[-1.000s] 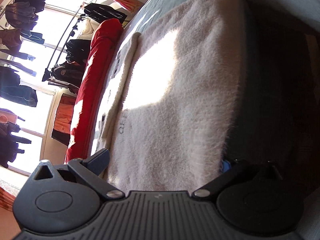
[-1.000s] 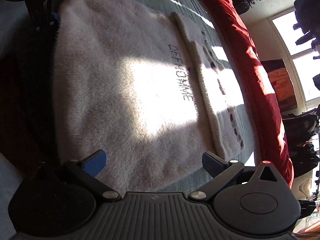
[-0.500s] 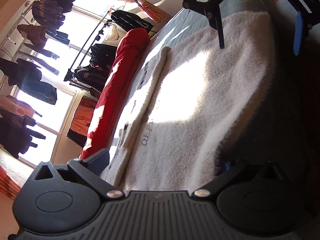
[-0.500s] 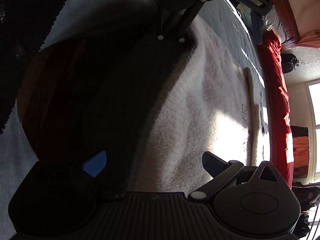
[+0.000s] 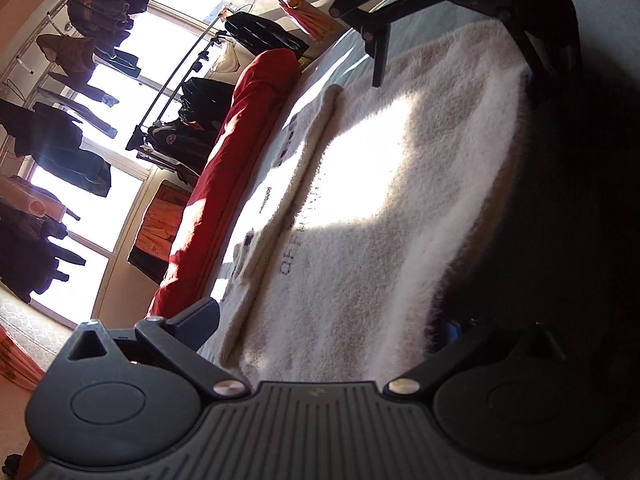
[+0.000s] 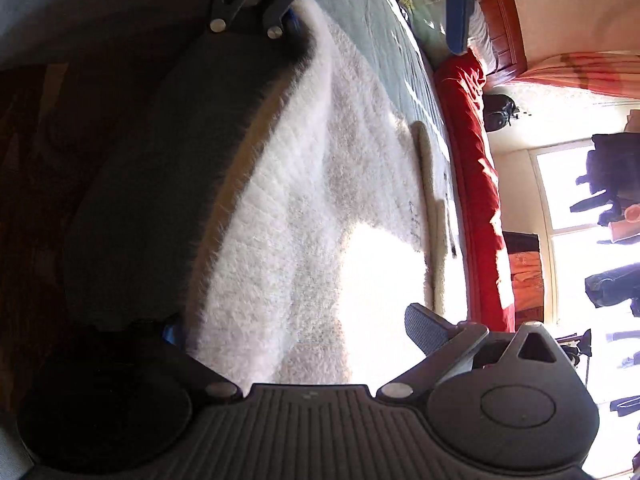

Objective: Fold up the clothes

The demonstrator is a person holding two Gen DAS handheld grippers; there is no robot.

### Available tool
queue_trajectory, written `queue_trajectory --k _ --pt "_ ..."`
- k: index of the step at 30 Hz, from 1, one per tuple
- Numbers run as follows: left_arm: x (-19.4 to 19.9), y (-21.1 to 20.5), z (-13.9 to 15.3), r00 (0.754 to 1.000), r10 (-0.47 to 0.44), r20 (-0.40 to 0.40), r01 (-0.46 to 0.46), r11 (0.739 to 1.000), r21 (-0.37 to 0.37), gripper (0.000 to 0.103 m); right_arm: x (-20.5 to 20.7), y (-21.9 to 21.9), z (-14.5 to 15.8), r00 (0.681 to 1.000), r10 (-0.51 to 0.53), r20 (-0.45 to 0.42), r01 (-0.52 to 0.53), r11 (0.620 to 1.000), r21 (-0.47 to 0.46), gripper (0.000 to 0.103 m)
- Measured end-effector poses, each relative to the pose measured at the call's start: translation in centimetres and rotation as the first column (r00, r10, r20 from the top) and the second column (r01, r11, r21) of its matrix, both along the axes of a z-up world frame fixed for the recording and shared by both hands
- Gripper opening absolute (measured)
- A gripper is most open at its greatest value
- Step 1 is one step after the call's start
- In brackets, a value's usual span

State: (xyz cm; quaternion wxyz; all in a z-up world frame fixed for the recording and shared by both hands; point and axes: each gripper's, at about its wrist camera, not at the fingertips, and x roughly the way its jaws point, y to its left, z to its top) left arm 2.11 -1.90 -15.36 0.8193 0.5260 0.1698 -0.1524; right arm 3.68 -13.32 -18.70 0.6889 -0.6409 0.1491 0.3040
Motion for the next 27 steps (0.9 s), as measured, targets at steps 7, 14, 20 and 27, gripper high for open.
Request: queue_trajectory --k 7,14,20,27 --pt "0.2 1.5 -1.2 0.999 0.002 -0.032 0.0 0.998 0.07 0.103 1.3 -5.7 0.8 0.983 -0.18 0.045 0.181 0.983 -0.015 0.103" --pt "0.1 0.5 -1.4 0.999 -0.022 -0.038 0.025 0.996 0.088 0.103 0.3 -5.2 0.2 0.985 -0.173 0.011 0.172 0.984 0.044 0.103" --pt "0.3 -2.8 -1.4 0.995 -0.09 -0.033 0.092 0.993 0.068 0.103 -0.8 -0.9 1.4 0.998 -0.059 -0.006 0.059 0.992 0.112 0.103" --pt "0.2 -2.3 -1.9 0.989 -0.117 -0.091 0.129 0.982 0.135 0.101 -0.6 -0.8 2.2 0.999 -0.035 -0.034 0.038 0.993 0.108 0.101"
